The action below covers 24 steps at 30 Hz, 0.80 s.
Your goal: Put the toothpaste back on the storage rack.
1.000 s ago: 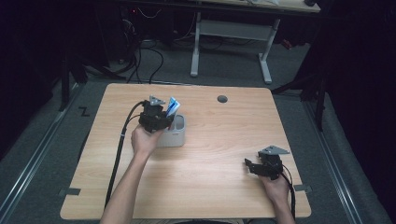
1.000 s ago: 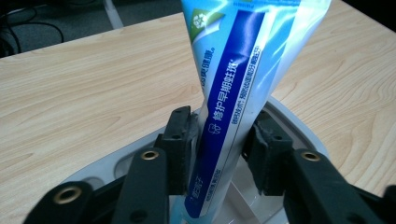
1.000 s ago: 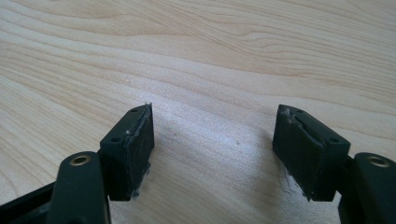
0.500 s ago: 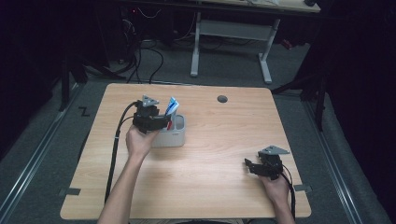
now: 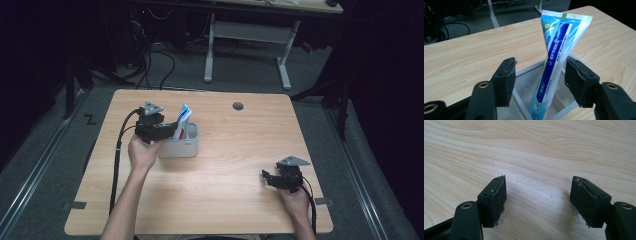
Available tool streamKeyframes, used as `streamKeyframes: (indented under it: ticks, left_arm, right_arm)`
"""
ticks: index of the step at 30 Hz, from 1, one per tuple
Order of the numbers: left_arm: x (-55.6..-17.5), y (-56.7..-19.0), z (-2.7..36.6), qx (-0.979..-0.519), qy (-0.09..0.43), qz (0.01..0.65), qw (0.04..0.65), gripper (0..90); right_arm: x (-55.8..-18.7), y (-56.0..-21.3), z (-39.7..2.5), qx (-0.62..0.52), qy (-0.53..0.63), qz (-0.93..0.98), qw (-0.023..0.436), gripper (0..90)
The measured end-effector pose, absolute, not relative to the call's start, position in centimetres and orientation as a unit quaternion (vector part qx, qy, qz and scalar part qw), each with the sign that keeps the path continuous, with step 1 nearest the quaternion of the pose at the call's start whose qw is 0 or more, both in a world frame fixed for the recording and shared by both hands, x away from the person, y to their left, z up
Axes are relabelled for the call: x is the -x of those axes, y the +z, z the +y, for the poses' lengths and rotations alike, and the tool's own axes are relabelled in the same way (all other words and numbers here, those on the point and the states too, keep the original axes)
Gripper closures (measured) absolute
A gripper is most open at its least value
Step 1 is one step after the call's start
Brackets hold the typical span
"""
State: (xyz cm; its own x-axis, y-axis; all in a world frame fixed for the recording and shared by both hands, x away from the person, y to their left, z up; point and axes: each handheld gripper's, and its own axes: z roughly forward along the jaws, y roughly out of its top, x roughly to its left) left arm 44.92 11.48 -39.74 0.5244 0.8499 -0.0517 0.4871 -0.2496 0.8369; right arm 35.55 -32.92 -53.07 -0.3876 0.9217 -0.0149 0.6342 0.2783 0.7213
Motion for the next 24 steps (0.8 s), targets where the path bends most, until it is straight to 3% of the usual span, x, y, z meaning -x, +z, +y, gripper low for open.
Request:
streamKeyframes:
  ticks: [24]
  left_arm:
    - [-43.2, -38.8, 14.4, -0.743, 0.220, 0.456, 0.437, 42.2]
  right_arm:
    - [-35.6, -53.1, -32.9, -0.506, 0.322, 0.768, 0.223, 29.4]
